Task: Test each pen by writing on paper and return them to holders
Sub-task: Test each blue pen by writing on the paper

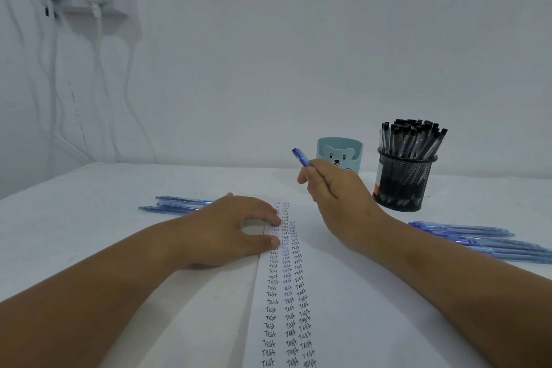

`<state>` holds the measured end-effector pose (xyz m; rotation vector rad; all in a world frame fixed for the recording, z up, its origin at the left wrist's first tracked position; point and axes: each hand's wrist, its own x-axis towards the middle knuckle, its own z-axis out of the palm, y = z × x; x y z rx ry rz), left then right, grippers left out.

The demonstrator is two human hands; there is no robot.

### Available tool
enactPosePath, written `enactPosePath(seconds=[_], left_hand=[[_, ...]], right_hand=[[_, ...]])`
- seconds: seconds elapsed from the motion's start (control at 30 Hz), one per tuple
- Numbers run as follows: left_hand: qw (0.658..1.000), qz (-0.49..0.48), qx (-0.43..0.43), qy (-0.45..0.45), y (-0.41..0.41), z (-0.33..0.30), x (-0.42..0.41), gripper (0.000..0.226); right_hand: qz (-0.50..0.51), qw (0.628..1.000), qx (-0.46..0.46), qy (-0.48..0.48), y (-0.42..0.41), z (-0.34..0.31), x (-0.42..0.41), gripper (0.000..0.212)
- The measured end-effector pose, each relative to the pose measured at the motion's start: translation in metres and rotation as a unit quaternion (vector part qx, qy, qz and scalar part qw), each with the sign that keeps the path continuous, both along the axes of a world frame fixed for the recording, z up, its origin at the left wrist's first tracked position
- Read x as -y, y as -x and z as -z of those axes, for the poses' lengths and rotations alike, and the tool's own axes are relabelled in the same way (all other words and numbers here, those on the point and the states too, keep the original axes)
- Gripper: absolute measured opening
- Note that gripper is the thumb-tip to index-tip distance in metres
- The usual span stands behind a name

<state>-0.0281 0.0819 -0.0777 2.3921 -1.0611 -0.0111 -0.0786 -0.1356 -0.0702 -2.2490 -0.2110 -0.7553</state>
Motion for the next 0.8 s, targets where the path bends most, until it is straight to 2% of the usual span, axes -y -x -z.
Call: enactPosePath(seconds=[0.13,0.23,0.33,0.43,0.5,0.57,0.8], left_hand=[[1.000,-0.006,0.029,0.008,0.007,-0.003,0.003,0.032],[0.998,0.003,0.031,0.046,0.015,-0.004,0.007,0.024],[0.997,0.025,0.011,0.074,0.028,-0.010,0.013,0.019],[0.997,0.041,0.001,0.072,0.041,-0.016,0.018,0.031],[0.996,0.060,0.006,0.069,0.045,-0.015,0.018,0.033],[0.995,0.076,0.012,0.063,0.050,-0.013,0.020,0.034],[0.994,0.079,0.026,0.071,0.059,-0.008,0.021,0.031]], right_hand=[[-0.036,0.999,-0.007,-0.021,0.006,-0.002,0.001,0.026],[-0.057,0.996,-0.059,-0.031,0.013,-0.015,0.003,0.026],[-0.041,0.988,-0.136,0.065,0.025,-0.040,0.015,0.027],[0.005,0.968,-0.176,0.181,0.045,-0.058,0.036,0.018],[0.028,0.960,-0.182,0.209,0.062,-0.062,0.052,0.004],[0.053,0.955,-0.198,0.216,0.085,-0.063,0.070,0.014],[0.132,0.904,-0.278,0.298,0.141,-0.052,0.119,0.018]])
